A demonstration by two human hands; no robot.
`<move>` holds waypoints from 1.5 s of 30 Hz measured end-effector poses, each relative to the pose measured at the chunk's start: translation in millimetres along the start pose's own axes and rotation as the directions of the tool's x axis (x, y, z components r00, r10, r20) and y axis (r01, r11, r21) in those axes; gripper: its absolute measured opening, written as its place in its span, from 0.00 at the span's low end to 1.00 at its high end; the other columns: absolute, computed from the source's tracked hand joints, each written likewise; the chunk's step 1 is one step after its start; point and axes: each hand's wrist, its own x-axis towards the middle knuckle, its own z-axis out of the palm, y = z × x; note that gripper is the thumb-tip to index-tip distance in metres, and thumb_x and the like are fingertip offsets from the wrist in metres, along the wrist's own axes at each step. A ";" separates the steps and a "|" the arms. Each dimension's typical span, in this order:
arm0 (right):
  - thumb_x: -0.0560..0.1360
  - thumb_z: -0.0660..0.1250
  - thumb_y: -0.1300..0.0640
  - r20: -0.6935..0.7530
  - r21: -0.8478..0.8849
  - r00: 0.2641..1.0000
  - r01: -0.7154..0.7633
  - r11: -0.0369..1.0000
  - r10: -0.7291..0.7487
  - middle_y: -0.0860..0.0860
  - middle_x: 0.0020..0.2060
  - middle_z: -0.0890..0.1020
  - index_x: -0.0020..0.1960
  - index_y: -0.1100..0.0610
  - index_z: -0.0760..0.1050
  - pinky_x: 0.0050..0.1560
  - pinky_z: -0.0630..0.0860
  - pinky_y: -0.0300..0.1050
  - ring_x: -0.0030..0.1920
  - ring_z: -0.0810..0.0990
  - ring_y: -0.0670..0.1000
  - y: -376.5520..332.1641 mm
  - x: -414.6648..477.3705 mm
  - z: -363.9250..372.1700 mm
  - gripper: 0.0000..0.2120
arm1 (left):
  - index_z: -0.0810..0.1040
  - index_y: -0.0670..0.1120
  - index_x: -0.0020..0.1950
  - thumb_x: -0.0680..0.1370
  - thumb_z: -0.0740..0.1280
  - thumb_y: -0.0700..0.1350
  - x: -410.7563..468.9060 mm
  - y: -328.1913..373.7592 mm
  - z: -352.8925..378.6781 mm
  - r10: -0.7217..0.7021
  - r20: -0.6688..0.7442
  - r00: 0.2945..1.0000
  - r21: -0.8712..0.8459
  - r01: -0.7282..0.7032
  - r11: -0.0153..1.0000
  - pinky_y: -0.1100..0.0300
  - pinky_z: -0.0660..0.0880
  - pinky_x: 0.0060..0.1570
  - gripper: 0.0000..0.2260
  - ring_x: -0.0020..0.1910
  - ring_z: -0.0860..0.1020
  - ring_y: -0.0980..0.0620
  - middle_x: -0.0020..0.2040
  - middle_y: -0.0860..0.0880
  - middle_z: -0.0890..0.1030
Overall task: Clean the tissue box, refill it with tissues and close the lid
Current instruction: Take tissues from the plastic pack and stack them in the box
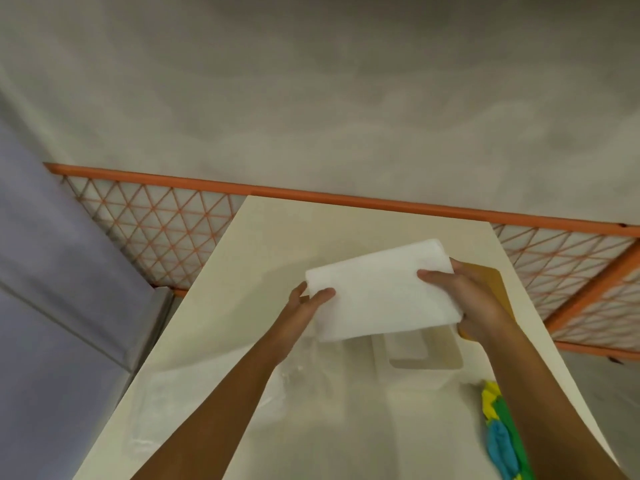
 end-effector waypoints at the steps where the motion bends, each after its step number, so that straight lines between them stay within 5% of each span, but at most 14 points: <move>1: 0.71 0.69 0.61 0.005 0.027 1.000 -0.006 1.000 0.006 0.53 0.48 0.82 0.48 0.50 0.78 0.48 0.78 0.51 0.49 0.80 0.56 0.3 0.1 -2.5 0.09 | 0.60 0.50 0.73 0.65 0.72 0.61 3.0 0.5 5.7 -0.002 0.013 1.000 -0.063 0.003 0.998 0.56 0.69 0.63 0.41 0.60 0.74 0.53 0.64 0.53 0.74; 3: 0.71 0.69 0.60 -0.003 0.075 1.000 -0.025 0.997 0.026 0.54 0.50 0.82 0.50 0.51 0.78 0.50 0.78 0.53 0.50 0.80 0.57 2.0 0.8 -6.3 0.09 | 0.66 0.50 0.70 0.59 0.73 0.62 6.3 3.2 14.9 -0.012 0.054 0.998 -0.153 0.020 0.988 0.53 0.73 0.60 0.42 0.58 0.77 0.51 0.61 0.51 0.78; 6: 0.70 0.70 0.58 -0.019 0.087 0.999 -0.045 0.995 0.047 0.54 0.50 0.83 0.53 0.53 0.77 0.49 0.78 0.51 0.50 0.81 0.55 7.0 0.1 -11.8 0.11 | 0.74 0.50 0.64 0.68 0.71 0.54 9.1 9.2 25.2 -0.017 0.119 0.993 -0.247 0.046 0.968 0.57 0.76 0.47 0.26 0.54 0.80 0.49 0.57 0.49 0.81; 9: 0.70 0.71 0.56 -0.017 0.053 0.996 -0.085 0.995 0.086 0.52 0.49 0.83 0.53 0.53 0.78 0.47 0.78 0.48 0.50 0.81 0.54 16.0 -1.4 -17.6 0.12 | 0.75 0.48 0.62 0.70 0.71 0.48 11.8 12.5 29.8 -0.004 0.163 0.987 -0.217 0.040 0.975 0.57 0.76 0.48 0.21 0.53 0.80 0.47 0.56 0.46 0.81; 15: 0.71 0.70 0.56 -0.147 -0.010 0.982 -0.125 0.992 0.122 0.49 0.45 0.80 0.52 0.52 0.75 0.48 0.75 0.48 0.46 0.78 0.51 35.3 3.6 -22.1 0.10 | 0.68 0.49 0.67 0.70 0.65 0.42 29.8 25.3 45.6 -0.019 0.080 0.997 0.178 0.004 0.984 0.56 0.70 0.54 0.25 0.58 0.74 0.47 0.63 0.47 0.75; 20: 0.71 0.70 0.62 -0.184 0.010 0.975 -0.121 0.993 0.121 0.54 0.51 0.80 0.54 0.56 0.75 0.57 0.75 0.56 0.52 0.78 0.56 46.8 11.6 -35.1 0.12 | 0.63 0.48 0.70 0.76 0.60 0.38 50.6 57.8 59.8 0.084 0.144 0.986 0.539 -0.149 0.829 0.60 0.65 0.52 0.22 0.55 0.69 0.50 0.62 0.48 0.73; 27: 0.70 0.69 0.70 -0.259 -0.105 0.964 -0.086 0.991 0.056 0.58 0.48 0.75 0.59 0.55 0.69 0.50 0.74 0.54 0.48 0.74 0.55 61.6 19.5 -52.8 0.22 | 0.66 0.46 0.69 0.77 0.60 0.37 89.0 95.1 92.6 0.150 0.247 0.957 0.720 -0.285 0.633 0.60 0.71 0.47 0.20 0.56 0.75 0.45 0.61 0.44 0.76; 34: 0.73 0.65 0.63 -0.163 -0.568 0.983 -0.163 0.807 0.084 0.55 0.57 0.79 0.68 0.56 0.69 0.46 0.65 0.33 0.49 0.73 0.48 83.7 17.8 -46.9 0.23 | 0.66 0.46 0.68 0.78 0.61 0.40 127.9 80.0 131.2 0.078 0.326 0.942 0.743 -0.306 0.596 0.57 0.74 0.50 0.18 0.54 0.77 0.45 0.63 0.45 0.74; 41: 0.77 0.59 0.61 -0.134 -0.768 0.975 -0.215 0.603 0.176 0.54 0.63 0.74 0.72 0.57 0.60 0.63 0.66 0.40 0.65 0.71 0.52 98.5 21.8 -26.2 0.24 | 0.67 0.47 0.70 0.79 0.57 0.38 149.3 49.2 147.3 0.046 0.391 0.919 0.819 -0.370 0.438 0.54 0.72 0.61 0.19 0.61 0.74 0.46 0.67 0.46 0.73; 45: 0.80 0.56 0.60 -0.125 -0.813 0.975 -0.205 0.545 0.182 0.52 0.68 0.68 0.74 0.56 0.54 0.66 0.62 0.38 0.69 0.67 0.50 101.2 25.6 -20.5 0.24 | 0.65 0.51 0.72 0.80 0.55 0.39 158.0 37.9 151.2 0.063 0.380 0.923 0.885 -0.383 0.264 0.54 0.67 0.65 0.20 0.66 0.70 0.47 0.68 0.48 0.70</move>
